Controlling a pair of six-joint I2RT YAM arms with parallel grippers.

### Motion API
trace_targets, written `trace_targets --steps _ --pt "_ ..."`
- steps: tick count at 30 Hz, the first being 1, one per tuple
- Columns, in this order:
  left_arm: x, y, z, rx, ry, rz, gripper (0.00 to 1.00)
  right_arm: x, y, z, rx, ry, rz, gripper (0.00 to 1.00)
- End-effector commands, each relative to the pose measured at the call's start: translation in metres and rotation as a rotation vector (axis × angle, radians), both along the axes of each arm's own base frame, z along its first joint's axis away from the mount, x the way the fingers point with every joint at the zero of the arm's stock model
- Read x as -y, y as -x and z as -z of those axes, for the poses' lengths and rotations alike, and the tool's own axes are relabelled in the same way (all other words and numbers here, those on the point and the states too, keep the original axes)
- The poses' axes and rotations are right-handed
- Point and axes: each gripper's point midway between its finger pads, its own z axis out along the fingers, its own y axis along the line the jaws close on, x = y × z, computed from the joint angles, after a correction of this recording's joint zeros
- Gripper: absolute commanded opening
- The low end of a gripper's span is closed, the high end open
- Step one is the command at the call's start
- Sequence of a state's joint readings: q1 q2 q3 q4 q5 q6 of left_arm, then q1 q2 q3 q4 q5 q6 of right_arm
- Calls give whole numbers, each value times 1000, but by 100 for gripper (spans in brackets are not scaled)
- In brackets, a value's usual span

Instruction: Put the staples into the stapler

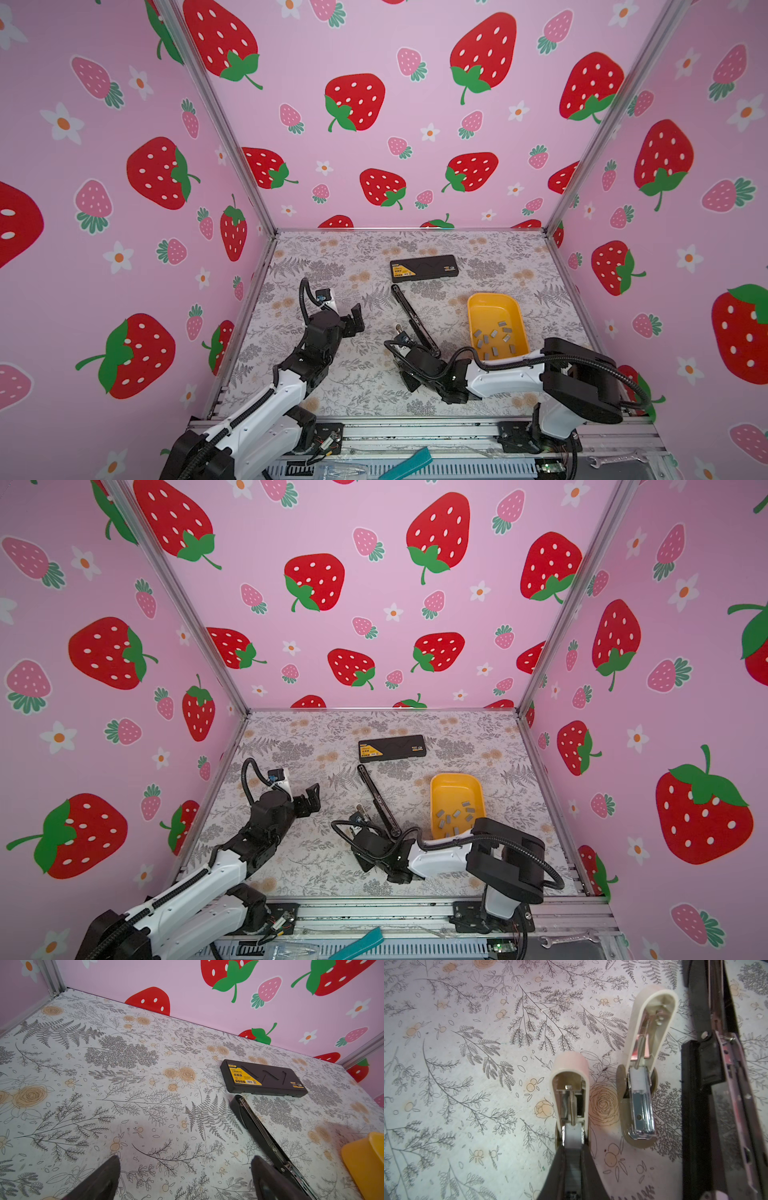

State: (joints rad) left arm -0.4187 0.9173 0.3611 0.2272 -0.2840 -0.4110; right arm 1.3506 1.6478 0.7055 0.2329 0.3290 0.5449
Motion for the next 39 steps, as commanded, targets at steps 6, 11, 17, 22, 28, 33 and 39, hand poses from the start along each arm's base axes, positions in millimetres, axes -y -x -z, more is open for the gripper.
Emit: trace_targets --steps 6,11,17,22,28,33,39 --pt "1 -5 -13 30 14 -5 99 7 7 15 -24 19 13 9" --pt "1 -5 -14 31 15 -4 99 8 10 15 -28 18 13 9" --pt "1 -5 -13 28 15 -3 99 11 13 18 -32 21 16 11" --pt "2 -5 -13 29 17 -1 99 13 13 19 -36 23 21 18" --pt "1 -5 -13 29 16 -2 99 12 15 16 -34 16 15 27" --pt "1 -5 -13 30 17 -1 99 11 14 11 -24 9 16 32" --pt "1 -5 -13 29 15 -3 99 13 11 -8 2 -16 31 37"
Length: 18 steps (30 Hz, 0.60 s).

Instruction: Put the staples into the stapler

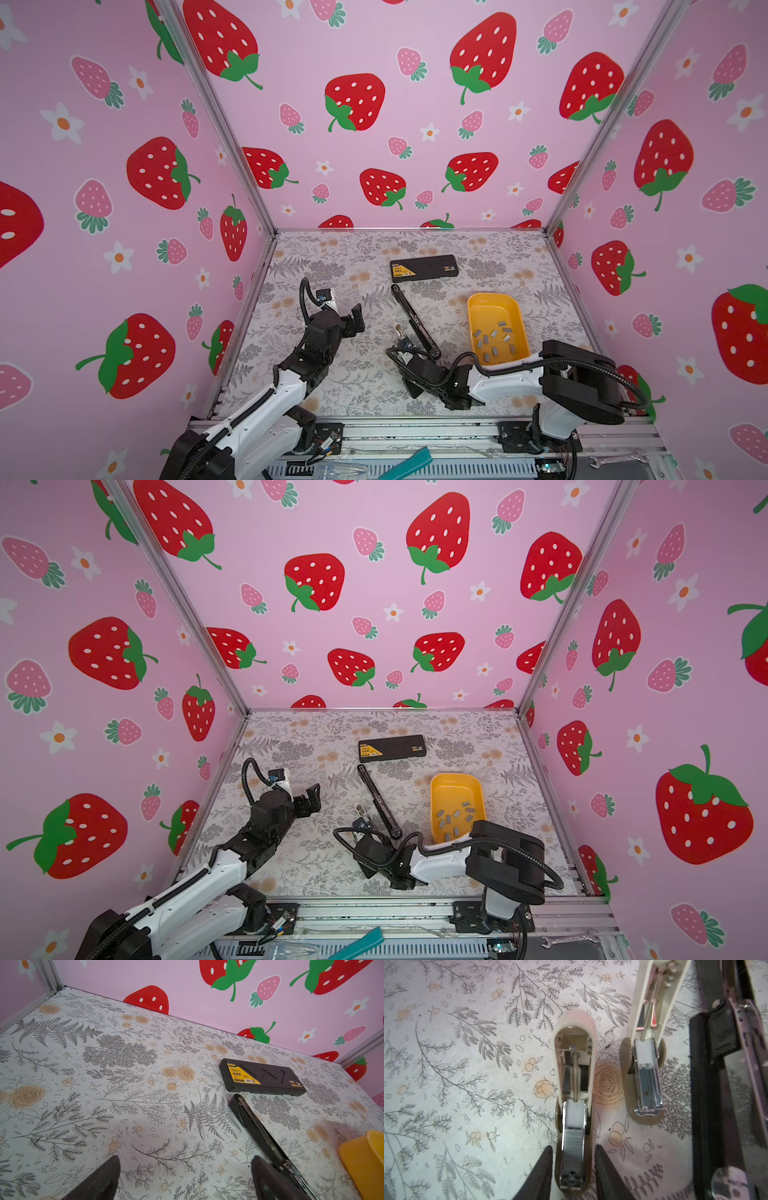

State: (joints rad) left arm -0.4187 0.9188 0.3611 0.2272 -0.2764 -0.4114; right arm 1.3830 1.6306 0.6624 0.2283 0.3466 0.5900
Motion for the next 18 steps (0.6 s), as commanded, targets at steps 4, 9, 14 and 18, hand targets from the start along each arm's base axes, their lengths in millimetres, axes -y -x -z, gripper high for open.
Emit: trace_targets --steps 4,9,14,18 --pt "-2 -4 -15 35 11 -14 99 9 -8 -42 64 -67 49 36" --pt "-2 -4 -14 37 14 -18 99 7 -13 -57 98 -83 57 32" --pt "-1 -5 -14 32 12 -12 99 -4 -20 -46 106 -36 56 30" --pt "-1 -5 -15 37 12 -14 99 -10 -25 -34 101 -5 64 28"
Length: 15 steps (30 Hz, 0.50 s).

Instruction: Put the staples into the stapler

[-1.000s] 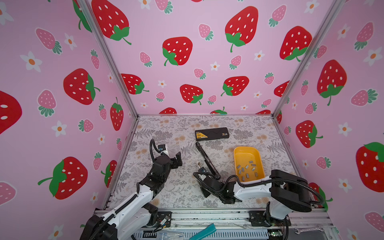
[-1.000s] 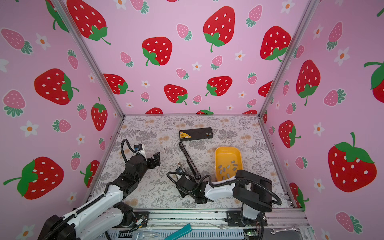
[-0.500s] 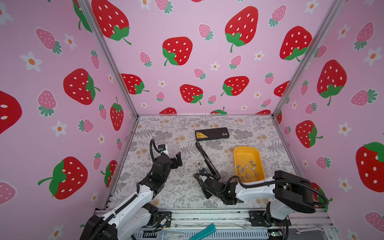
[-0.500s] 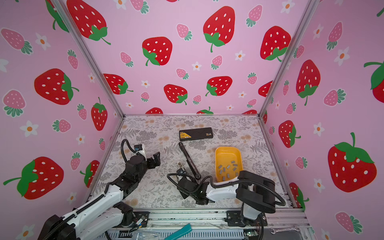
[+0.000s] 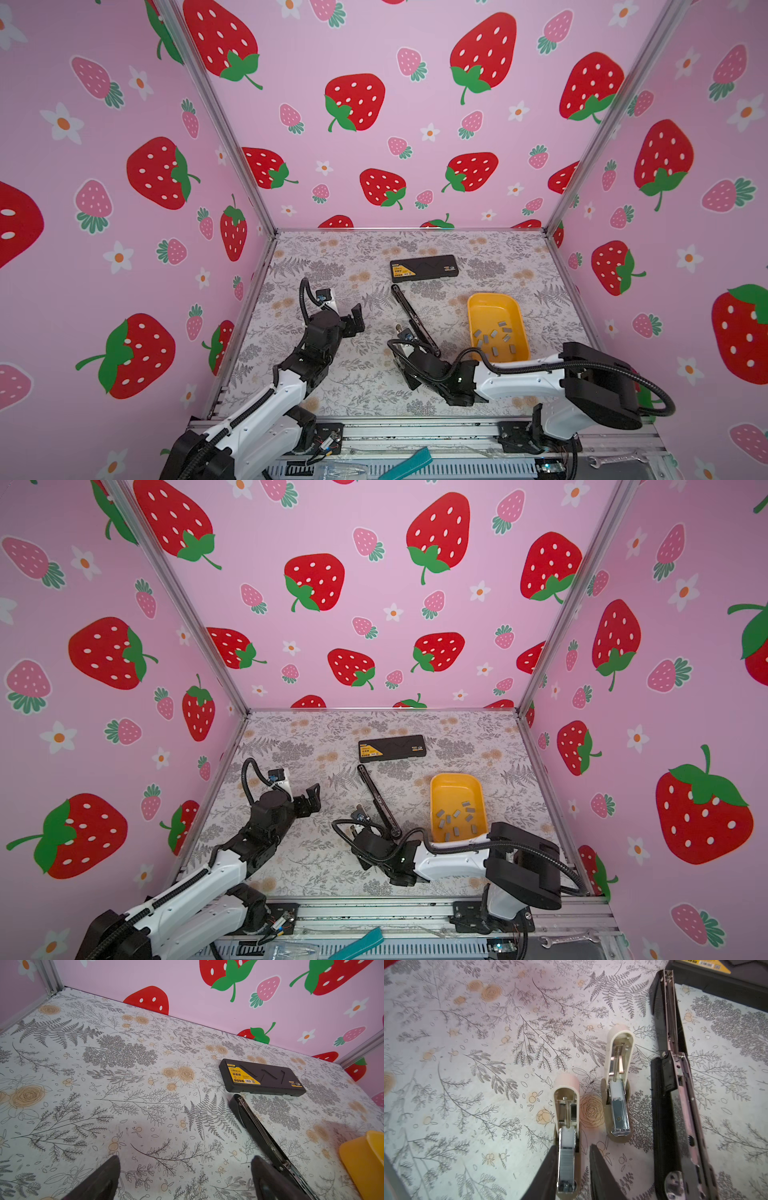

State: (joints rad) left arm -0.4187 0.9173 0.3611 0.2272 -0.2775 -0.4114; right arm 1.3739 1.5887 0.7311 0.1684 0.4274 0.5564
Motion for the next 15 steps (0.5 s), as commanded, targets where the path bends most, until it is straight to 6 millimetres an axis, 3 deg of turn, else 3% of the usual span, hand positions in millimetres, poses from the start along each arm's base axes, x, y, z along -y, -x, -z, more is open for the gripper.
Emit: trace_targets --steps 1,15 --pt "-2 -4 -15 38 11 -14 99 -4 -9 1 12 17 27 27" --pt "0 -4 -15 36 17 -9 99 -3 -15 20 -29 40 51 23"
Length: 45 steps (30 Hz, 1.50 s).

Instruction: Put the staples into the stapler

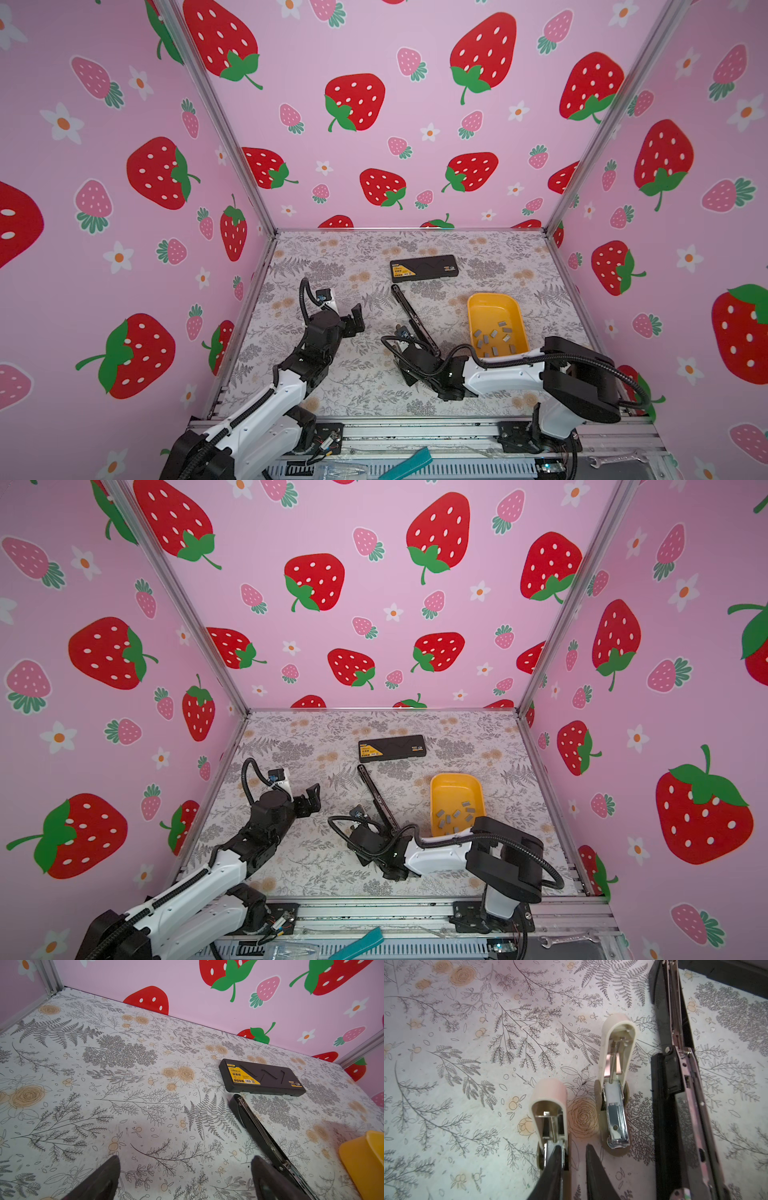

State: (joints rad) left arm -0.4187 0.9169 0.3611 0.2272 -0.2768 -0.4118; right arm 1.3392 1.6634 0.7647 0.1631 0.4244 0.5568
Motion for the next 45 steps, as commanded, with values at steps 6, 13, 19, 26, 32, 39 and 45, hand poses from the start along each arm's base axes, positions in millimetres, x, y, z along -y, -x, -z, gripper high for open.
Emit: trace_targets --steps 6,13,19,26,32,39,45 --pt "-1 -4 -15 37 16 -10 99 2 2 10 -39 -5 18 22" --pt "-1 -4 -16 39 17 -8 99 9 9 14 -64 -13 12 21" --pt "-1 -3 -16 41 15 -9 99 14 12 16 -70 -11 12 21" --pt "-3 -3 -16 40 9 -14 99 19 7 -10 -32 -32 36 21" --pt "-7 -2 -15 44 -8 -33 99 48 -11 -76 63 -74 139 22" --pt "-9 -3 -14 35 -31 -41 99 147 -73 -117 60 -124 406 20" --pt "-13 0 -22 53 -69 -38 99 222 -120 -91 -49 -64 596 17"
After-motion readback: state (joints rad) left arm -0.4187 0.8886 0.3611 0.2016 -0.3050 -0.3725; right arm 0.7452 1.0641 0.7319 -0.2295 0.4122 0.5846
